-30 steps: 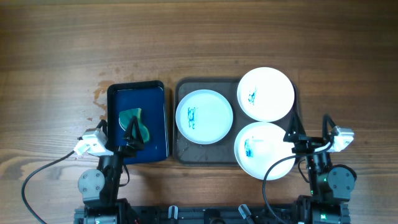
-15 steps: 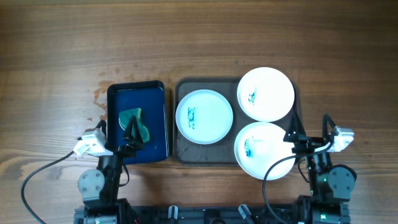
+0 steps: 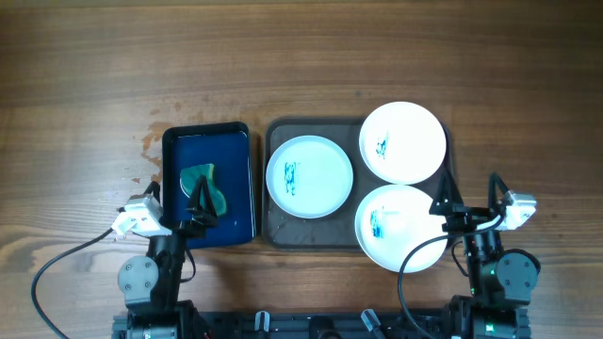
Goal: Clean dirty plates on tray and stack at the side
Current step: 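Move the left gripper over the green sponge on the blue tray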
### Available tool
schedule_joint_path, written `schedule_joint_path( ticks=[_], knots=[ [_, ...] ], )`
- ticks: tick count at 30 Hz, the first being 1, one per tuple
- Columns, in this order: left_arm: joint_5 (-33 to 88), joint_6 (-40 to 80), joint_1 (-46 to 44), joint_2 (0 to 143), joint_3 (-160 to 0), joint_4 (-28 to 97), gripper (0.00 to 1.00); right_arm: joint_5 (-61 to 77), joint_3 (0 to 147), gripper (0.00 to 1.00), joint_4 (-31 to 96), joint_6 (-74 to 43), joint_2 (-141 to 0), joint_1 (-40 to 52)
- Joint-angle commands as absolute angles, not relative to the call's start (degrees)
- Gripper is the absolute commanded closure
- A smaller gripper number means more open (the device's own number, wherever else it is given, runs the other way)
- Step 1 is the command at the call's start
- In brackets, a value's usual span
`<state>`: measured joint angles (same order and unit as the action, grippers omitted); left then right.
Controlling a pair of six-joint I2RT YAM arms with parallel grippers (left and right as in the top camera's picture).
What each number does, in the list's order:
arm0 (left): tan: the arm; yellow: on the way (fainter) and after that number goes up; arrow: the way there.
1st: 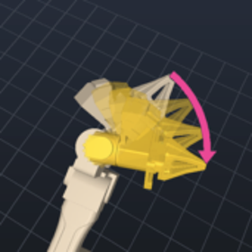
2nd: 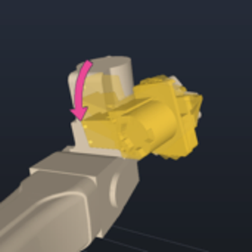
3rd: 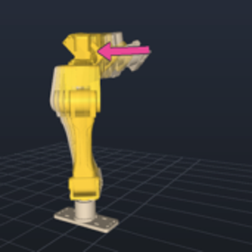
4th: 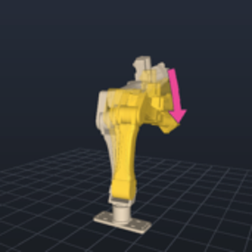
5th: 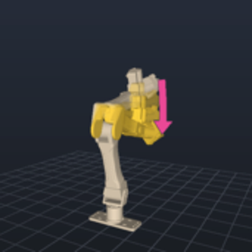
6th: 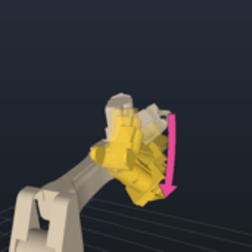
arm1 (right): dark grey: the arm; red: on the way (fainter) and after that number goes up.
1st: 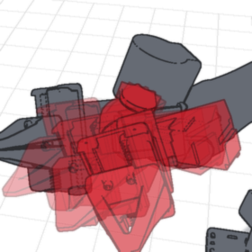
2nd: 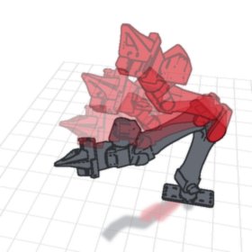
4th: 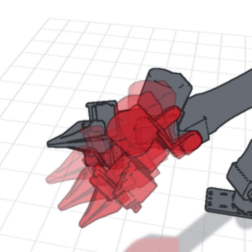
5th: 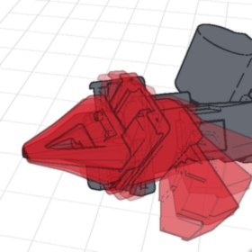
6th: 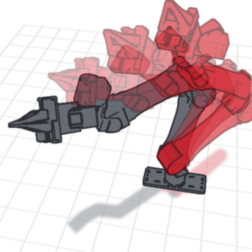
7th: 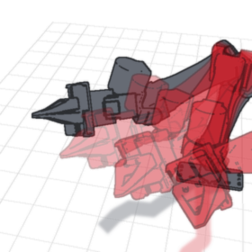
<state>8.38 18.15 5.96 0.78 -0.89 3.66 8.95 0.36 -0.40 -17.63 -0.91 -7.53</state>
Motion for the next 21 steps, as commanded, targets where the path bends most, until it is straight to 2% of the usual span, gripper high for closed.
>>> schedule_joint_path(
  ticks=[1, 12, 15, 17, 21],
  knots=[
    [7.5, 13.7, 6.2, 0.4, -4.1, 3.8, 0.0, 9.0, 0.3, 0.0, -0.6, -16.7, -0.9, -7.4],
    [7.5, 13.6, 6.2, 0.4, -5.3, 12.8, 0.0, 9.0, 0.3, 0.0, -0.6, -16.7, -0.9, -7.4],
    [7.4, 8.5, 6.2, 1.6, -8.9, 18.8, 0.0, 9.0, 0.3, 0.0, -0.6, -16.7, -0.9, -7.4],
    [7.4, 4.1, 6.2, 4.5, -12.9, 22.3, 0.0, 9.0, 0.3, 0.0, -0.6, -16.7, -0.9, -7.4],
    [7.2, 3.0, 6.2, 13.4, -20.3, 26.5, 0.0, 9.0, 0.3, 0.0, -0.6, -16.7, -0.9, -7.4]
  ],
)
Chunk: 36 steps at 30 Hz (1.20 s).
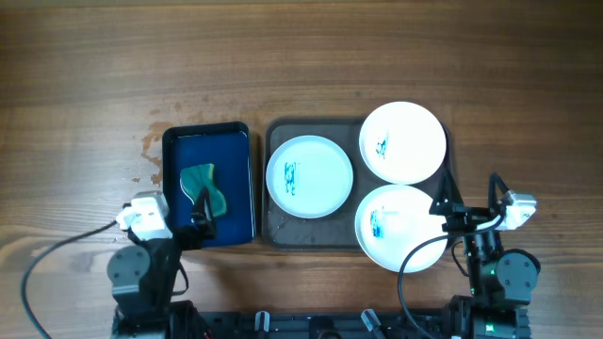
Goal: Clean dirty plates on tray and stack at the side
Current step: 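Move the left gripper over the green sponge on the blue tray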
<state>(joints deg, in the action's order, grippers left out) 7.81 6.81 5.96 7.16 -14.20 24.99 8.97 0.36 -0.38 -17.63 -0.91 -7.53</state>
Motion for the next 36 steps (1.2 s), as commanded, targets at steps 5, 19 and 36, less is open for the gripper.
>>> schedule_joint_path(
  ticks=[5, 19, 36],
  knots=[
    [6.9, 1.5, 6.2, 27.7, -30.5, 31.1, 0.0, 9.0, 0.3, 0.0, -0.6, -16.7, -0.9, -7.4],
    [6.1, -4.3, 6.1, 57.8, -53.2, 51.8, 0.0, 9.0, 0.3, 0.0, -0.7, -16.7, -0.9, -7.4],
    [13.0, 8.2, 6.1, 59.3, -53.2, 54.4, 0.0, 27.6, 19.0, 0.01, 10.9, -20.7, -22.3, -7.4]
  ],
)
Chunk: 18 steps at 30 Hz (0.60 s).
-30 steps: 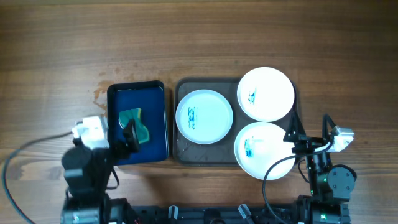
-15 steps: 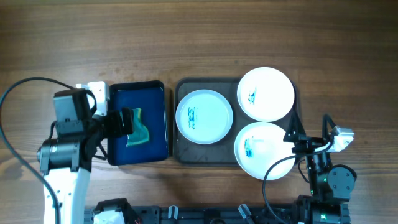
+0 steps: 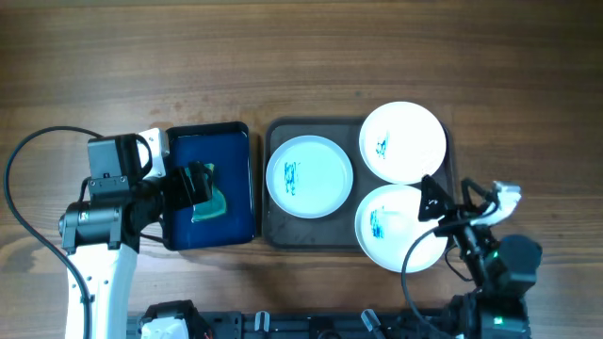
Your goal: Clean dirty plates on tray and stack at the side
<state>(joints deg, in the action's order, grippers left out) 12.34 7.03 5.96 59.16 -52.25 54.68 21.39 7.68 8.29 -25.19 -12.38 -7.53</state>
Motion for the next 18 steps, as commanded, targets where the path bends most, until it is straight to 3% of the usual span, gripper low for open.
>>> schedule_joint_path(
  ticks=[1, 5, 9, 13, 18],
  knots=[
    [13.0, 8.2, 6.1, 59.4, -53.2, 54.2, 0.0, 27.9, 22.2, 0.01, 12.8, -19.6, -25.6, -7.4],
    [13.0, 8.2, 6.1, 59.7, -53.2, 53.3, 0.0, 28.6, 46.0, 0.0, 30.3, -11.5, -49.1, -5.2],
    [13.0, 8.4, 6.1, 59.7, -53.2, 52.7, 0.0, 27.8, 68.7, 0.01, 51.3, -4.6, -70.3, 2.9],
    [12.4, 13.6, 6.1, 61.0, -53.2, 56.4, 0.0, 21.4, 81.1, 0.0, 62.2, -4.2, -82.9, 12.0],
    [6.4, 17.3, 6.1, 68.0, -54.5, 64.8, 0.0, 13.9, 83.2, 0.0, 63.7, -4.8, -86.8, 23.3]
  ],
)
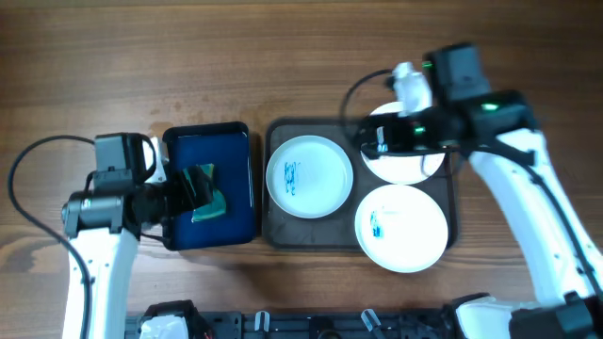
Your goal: Clean dirty plates on tray and stack at the side
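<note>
Three white plates with blue smears lie on the dark grey tray: one at the left, one at the front right, and one at the back right, partly covered by my right arm. My right gripper hangs open at that back plate's left rim. A green sponge lies in the blue tray. My left gripper sits over the sponge, fingers apart; contact with it cannot be made out.
Wet spots mark the wood just left of the blue tray. The two trays stand side by side at mid-table. Cables trail from both arms along the front edge.
My right arm has moved from the front right corner to the back of the table, its gripper now at the back right plate's left rim. The left gripper stays over the sponge, barely shifted.
Both arms first sat folded at the front edge, the left gripper by the blue tray's front. The left arm then stood out at the left side with its gripper over the sponge. Now the right arm has come up over the back right plate.
</note>
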### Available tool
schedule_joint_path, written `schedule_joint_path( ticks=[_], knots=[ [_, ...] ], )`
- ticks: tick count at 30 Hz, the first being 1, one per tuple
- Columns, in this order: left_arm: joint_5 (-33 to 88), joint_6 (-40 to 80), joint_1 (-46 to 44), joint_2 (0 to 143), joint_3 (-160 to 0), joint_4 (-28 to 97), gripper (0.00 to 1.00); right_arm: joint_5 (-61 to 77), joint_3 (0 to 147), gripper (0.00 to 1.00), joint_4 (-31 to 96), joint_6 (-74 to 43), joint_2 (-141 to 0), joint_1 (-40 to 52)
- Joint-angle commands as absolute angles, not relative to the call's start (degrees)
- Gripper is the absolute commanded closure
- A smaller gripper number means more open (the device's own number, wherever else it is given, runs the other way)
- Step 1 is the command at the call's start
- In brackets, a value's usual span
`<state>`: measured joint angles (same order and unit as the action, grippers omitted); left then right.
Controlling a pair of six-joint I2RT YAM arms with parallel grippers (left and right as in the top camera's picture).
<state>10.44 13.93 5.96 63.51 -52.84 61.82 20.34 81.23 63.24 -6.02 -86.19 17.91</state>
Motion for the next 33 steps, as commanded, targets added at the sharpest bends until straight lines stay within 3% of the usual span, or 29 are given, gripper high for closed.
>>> schedule_joint_path(
  ticks=[1, 5, 11, 17, 31, 33],
  knots=[
    [7.0, 17.3, 6.1, 69.9, -55.3, 65.4, 0.0, 11.7, 83.2, 0.0, 63.6, -4.9, -86.7, 25.5],
    [6.3, 16.1, 6.1, 75.6, -61.8, 67.6, 0.0, 11.9, 83.1, 0.0, 63.6, -9.5, -86.8, 30.7],
    [8.5, 7.3, 6.1, 79.2, -71.0, 68.8, 0.0, 14.4, 83.1, 0.0, 62.4, -10.7, -86.8, 31.3],
    [26.9, -6.2, 6.1, 81.0, -71.3, 66.7, 0.0, 12.9, 83.1, 0.0, 61.0, -10.6, -86.8, 31.3],
    [27.9, -3.7, 6.1, 81.3, -71.3, 64.2, 0.01, 11.9, 83.1, 0.0, 60.3, -10.6, -86.8, 31.3],
    [23.2, -0.3, 6.1, 82.4, -71.2, 65.5, 0.12, 11.6, 83.1, 0.0, 60.3, -10.7, -86.8, 31.3]
  ],
)
